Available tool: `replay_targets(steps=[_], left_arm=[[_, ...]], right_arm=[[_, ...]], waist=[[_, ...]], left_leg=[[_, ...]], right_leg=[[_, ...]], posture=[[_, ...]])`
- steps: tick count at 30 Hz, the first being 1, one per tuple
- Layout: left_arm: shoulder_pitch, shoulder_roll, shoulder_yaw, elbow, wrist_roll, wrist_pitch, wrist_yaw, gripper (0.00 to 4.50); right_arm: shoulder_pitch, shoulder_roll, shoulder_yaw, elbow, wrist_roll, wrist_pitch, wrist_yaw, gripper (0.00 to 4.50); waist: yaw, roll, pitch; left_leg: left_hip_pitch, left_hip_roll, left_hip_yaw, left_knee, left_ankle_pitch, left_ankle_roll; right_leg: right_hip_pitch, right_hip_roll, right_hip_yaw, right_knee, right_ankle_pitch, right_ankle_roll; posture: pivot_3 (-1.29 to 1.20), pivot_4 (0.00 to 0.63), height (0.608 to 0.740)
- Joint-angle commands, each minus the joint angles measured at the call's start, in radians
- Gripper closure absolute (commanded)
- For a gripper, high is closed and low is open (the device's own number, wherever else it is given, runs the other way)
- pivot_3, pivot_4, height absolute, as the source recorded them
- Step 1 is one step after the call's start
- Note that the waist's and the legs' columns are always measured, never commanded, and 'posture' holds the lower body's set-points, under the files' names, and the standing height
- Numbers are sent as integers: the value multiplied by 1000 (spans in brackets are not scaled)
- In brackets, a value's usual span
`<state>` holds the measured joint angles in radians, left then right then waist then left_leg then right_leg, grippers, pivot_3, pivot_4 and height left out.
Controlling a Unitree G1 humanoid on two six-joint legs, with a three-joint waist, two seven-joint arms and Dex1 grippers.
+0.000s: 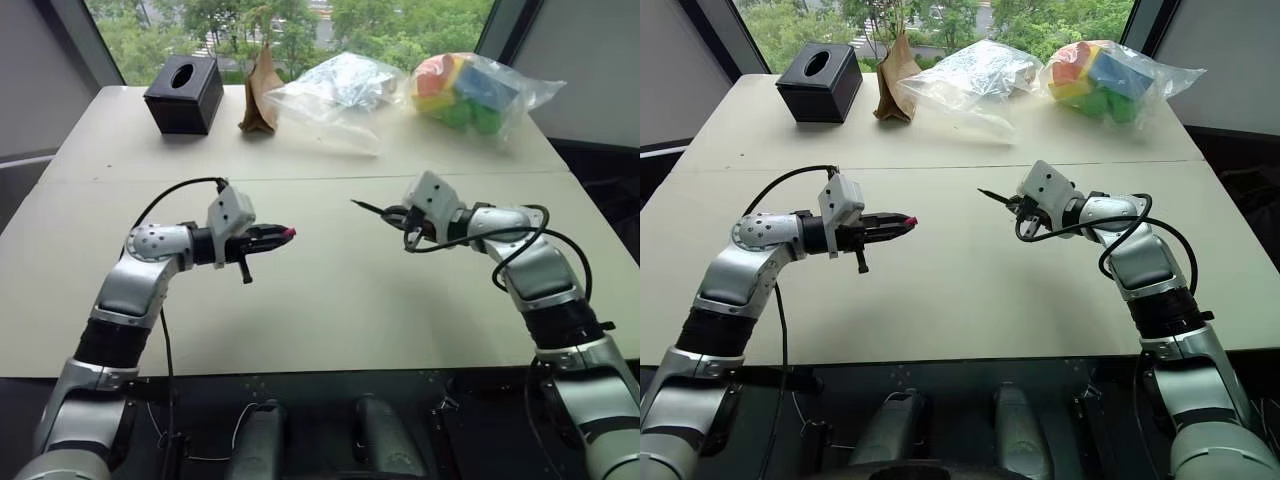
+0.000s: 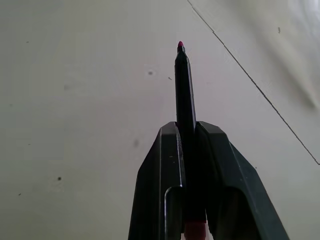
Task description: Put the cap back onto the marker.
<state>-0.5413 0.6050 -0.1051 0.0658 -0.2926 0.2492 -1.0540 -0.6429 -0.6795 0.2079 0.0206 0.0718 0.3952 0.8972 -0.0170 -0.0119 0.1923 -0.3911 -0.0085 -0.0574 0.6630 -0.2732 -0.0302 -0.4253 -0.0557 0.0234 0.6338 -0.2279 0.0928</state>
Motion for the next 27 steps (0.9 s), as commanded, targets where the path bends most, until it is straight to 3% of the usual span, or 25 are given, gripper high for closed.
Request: replay_targets(steps=[1, 27], left_arm=[[-38, -5, 5, 3, 6, -42, -20, 4500], [-57, -38, -26, -7, 25, -44, -50, 4500]], right_arm=[[-20, -25, -6, -91, 33, -5, 80, 4453], [-38, 15, 13, -211, 84, 72, 173, 4453]], waist=[[1, 0, 0], [3, 0, 0]], left_leg=[[0, 0, 0, 0, 0, 0], [0, 0, 0, 0, 0, 0]], right_leg=[[0, 0, 0, 0, 0, 0], [0, 0, 0, 0, 0, 0]], posture=[[0, 150, 740], [0, 150, 740]])
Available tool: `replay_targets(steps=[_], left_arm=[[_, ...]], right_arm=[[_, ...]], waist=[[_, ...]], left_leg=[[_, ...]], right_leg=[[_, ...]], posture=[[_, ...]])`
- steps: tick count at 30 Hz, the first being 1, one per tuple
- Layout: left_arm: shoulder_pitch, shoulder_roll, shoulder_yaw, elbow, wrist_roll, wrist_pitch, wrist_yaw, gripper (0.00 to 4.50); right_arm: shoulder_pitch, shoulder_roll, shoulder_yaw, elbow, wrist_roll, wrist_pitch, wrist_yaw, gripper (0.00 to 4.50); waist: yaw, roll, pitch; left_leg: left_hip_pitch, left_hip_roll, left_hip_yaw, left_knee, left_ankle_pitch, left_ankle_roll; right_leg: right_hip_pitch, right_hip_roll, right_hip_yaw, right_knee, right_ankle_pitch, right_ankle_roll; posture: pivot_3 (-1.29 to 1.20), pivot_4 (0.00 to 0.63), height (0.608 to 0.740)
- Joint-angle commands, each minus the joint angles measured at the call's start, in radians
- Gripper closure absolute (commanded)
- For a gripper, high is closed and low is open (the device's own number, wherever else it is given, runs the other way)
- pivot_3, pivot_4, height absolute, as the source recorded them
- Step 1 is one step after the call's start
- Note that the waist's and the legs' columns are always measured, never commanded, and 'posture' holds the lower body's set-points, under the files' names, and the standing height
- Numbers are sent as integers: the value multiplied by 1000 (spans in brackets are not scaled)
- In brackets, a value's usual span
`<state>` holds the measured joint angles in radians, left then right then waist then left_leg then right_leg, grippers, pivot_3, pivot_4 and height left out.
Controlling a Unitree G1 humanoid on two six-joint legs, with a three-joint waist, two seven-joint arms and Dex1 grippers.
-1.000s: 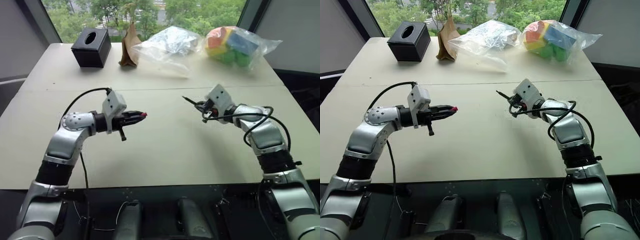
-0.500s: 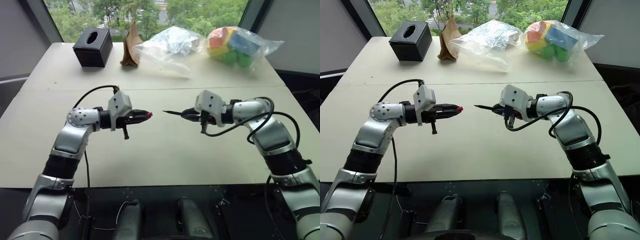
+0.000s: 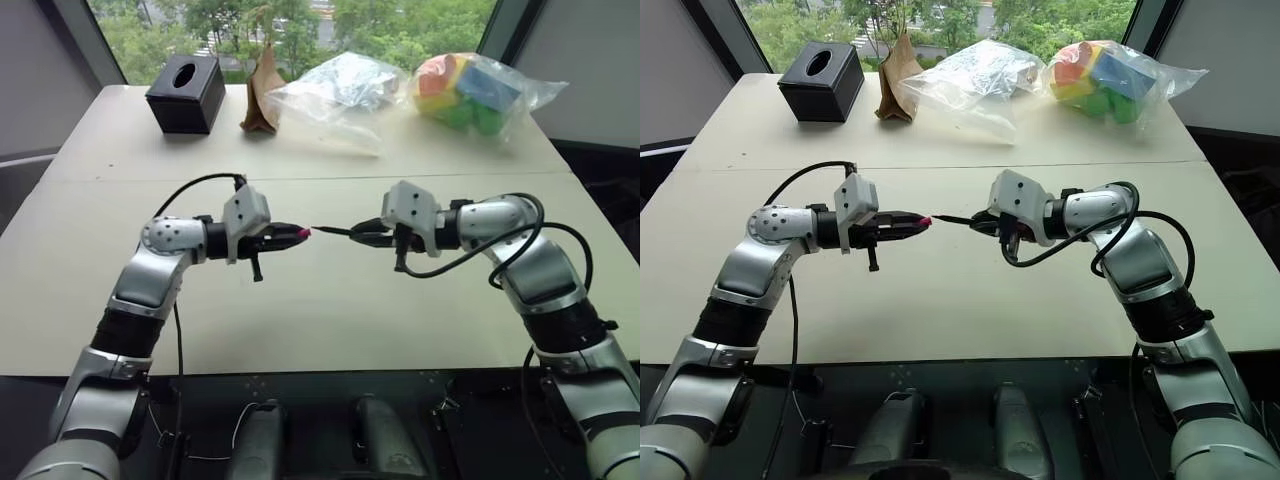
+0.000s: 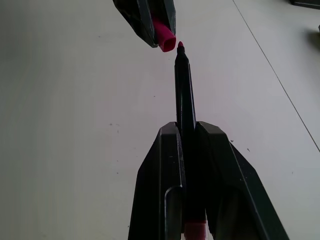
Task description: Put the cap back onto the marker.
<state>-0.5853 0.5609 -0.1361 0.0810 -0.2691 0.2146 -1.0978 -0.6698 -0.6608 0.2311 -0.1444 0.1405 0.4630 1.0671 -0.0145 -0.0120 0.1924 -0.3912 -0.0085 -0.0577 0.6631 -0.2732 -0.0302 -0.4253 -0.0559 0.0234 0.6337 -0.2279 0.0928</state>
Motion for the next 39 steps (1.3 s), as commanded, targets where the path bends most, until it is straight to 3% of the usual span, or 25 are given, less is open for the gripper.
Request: replay_targets(steps=[1, 39], left_arm=[[-14, 7, 5, -22, 2, -8, -8, 4500], [-10, 7, 10, -28, 0, 0, -9, 4500]], right_arm=[[-9, -5, -11, -49, 16, 7, 4, 4453], [-6, -20, -6, -68, 20, 23, 21, 4453]], waist=[[0, 0, 0], [0, 0, 0]], left_leg=[[0, 0, 0, 0, 0, 0], [0, 0, 0, 0, 0, 0]], right_leg=[[0, 0, 0, 0, 0, 0], [0, 0, 0, 0, 0, 0]], posture=[[0, 150, 740], [0, 150, 740]])
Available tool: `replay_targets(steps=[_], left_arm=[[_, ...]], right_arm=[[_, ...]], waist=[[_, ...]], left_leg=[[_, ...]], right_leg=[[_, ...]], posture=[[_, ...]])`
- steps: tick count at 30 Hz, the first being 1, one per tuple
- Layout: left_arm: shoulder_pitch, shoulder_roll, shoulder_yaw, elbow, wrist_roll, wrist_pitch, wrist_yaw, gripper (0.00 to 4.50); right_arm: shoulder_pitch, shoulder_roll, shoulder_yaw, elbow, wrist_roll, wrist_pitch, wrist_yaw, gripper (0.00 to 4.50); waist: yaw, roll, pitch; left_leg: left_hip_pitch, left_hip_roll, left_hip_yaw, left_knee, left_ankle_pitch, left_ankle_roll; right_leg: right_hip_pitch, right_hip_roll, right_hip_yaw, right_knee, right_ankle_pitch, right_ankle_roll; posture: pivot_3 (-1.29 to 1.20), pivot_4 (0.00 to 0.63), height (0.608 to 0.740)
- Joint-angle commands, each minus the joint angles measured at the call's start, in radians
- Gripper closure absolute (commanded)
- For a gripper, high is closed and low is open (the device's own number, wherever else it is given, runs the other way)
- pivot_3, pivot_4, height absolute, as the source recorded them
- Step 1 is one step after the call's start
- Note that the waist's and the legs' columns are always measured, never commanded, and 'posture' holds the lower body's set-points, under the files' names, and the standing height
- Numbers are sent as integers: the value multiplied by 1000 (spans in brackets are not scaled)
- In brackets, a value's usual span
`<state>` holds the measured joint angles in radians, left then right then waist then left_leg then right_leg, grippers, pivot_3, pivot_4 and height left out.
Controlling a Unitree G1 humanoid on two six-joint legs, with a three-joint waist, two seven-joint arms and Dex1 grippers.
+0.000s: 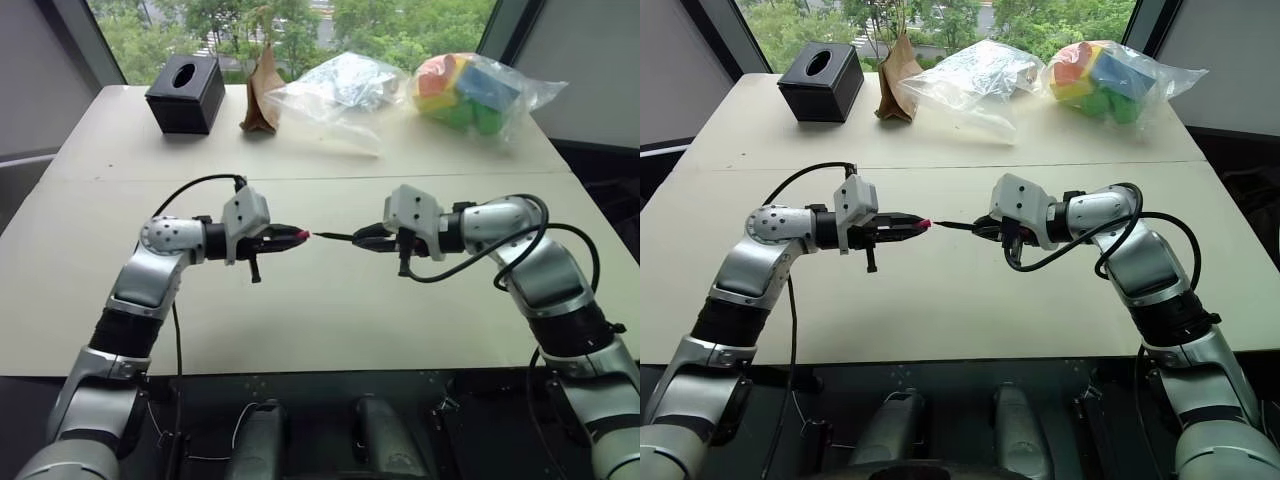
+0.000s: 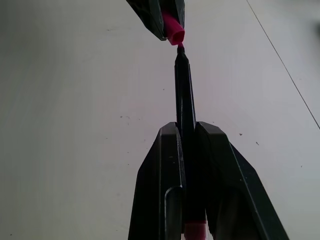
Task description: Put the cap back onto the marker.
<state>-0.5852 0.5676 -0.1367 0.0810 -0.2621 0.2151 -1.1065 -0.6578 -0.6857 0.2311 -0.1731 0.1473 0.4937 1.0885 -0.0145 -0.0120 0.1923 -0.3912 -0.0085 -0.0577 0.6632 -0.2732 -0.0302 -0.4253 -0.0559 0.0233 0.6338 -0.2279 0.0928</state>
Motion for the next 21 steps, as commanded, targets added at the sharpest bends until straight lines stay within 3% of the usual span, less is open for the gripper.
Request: replay_targets(steps=[1, 21], left_arm=[[-10, 0, 9, -28, -8, 0, -1, 4500], [-30, -13, -5, -21, -11, -8, -37, 4500]], right_arm=[[-18, 5, -6, -40, 14, -7, -1, 4453], [-6, 6, 26, -105, 32, 19, 13, 4453]], waist=[[0, 0, 0], [0, 0, 0]], left_leg=[[0, 0, 0, 0, 0, 0], [0, 0, 0, 0, 0, 0]], right_leg=[[0, 0, 0, 0, 0, 0], [0, 0, 0, 0, 0, 0]], posture=[[0, 150, 740], [0, 150, 740]])
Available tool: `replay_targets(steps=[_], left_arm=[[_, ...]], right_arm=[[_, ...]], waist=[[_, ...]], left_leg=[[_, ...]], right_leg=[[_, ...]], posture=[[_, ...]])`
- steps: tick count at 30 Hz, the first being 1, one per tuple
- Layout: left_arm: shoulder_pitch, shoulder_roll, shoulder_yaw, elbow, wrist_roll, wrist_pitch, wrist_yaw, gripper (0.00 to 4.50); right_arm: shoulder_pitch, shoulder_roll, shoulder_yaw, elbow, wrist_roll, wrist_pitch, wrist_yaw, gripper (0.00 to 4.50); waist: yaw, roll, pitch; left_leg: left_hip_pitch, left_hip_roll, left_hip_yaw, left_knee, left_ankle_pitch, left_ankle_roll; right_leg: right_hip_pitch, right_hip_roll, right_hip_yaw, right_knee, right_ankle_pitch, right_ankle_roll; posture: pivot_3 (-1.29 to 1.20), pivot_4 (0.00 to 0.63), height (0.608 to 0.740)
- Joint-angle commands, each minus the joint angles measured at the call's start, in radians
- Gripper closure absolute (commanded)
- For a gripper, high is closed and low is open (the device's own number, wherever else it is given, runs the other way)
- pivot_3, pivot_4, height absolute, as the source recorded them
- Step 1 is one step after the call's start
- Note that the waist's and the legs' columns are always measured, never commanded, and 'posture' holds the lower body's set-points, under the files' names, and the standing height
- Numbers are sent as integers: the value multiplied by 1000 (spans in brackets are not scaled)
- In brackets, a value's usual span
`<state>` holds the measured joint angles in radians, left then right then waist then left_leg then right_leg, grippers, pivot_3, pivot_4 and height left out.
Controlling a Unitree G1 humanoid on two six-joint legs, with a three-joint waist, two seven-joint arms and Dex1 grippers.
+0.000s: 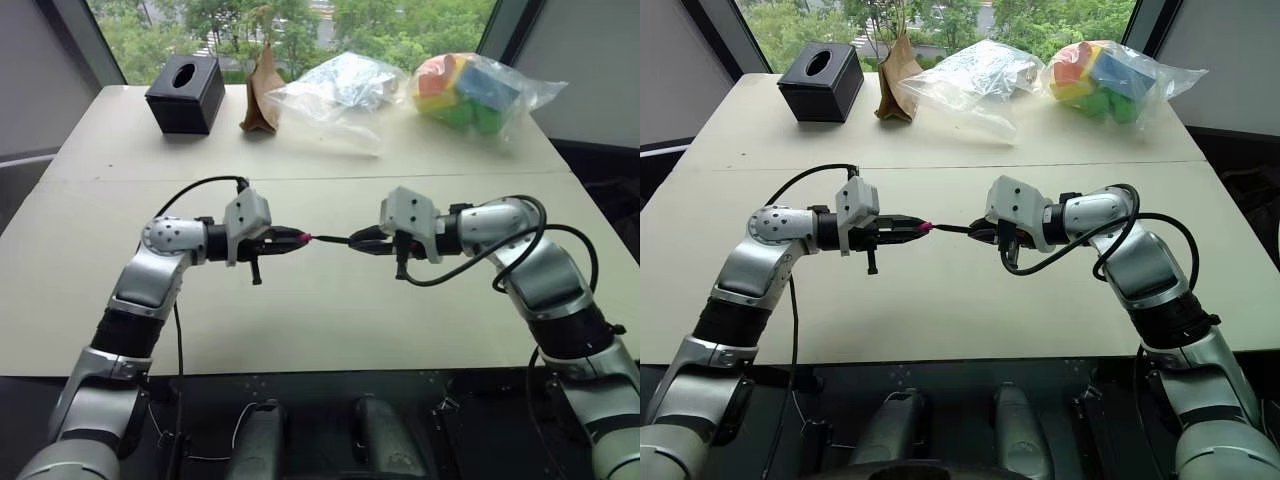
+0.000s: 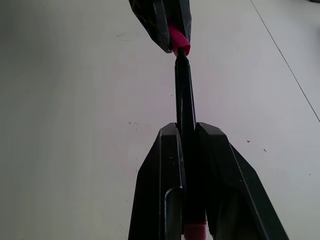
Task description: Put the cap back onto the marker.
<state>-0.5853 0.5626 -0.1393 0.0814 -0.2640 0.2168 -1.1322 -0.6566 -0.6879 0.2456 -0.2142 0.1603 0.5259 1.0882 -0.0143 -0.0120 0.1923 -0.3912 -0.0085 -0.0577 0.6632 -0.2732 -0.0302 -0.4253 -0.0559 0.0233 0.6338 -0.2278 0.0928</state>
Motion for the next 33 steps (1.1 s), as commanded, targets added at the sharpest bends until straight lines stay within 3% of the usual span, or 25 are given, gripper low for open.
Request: replay_targets(steps=[1, 23, 33], left_arm=[[-34, -8, -4, -22, -9, -11, -17, 4500], [-3, 20, -38, -138, -29, -2, -155, 4500], [-16, 13, -62, -93, 27, -80, -154, 4500]], right_arm=[[-8, 7, 15, -63, 17, -16, 17, 4453], [-39, 11, 50, 6, -25, -103, 98, 4453], [-44, 22, 68, -24, -15, -89, 123, 4453]], waist=[[0, 0, 0], [-1, 0, 0], [0, 0, 0]], left_leg=[[0, 0, 0, 0, 0, 0], [0, 0, 0, 0, 0, 0], [0, 0, 0, 0, 0, 0]], right_leg=[[0, 0, 0, 0, 0, 0], [0, 0, 0, 0, 0, 0], [0, 0, 0, 0, 0, 0]], posture=[[0, 150, 740], [0, 150, 740], [0, 150, 740]])
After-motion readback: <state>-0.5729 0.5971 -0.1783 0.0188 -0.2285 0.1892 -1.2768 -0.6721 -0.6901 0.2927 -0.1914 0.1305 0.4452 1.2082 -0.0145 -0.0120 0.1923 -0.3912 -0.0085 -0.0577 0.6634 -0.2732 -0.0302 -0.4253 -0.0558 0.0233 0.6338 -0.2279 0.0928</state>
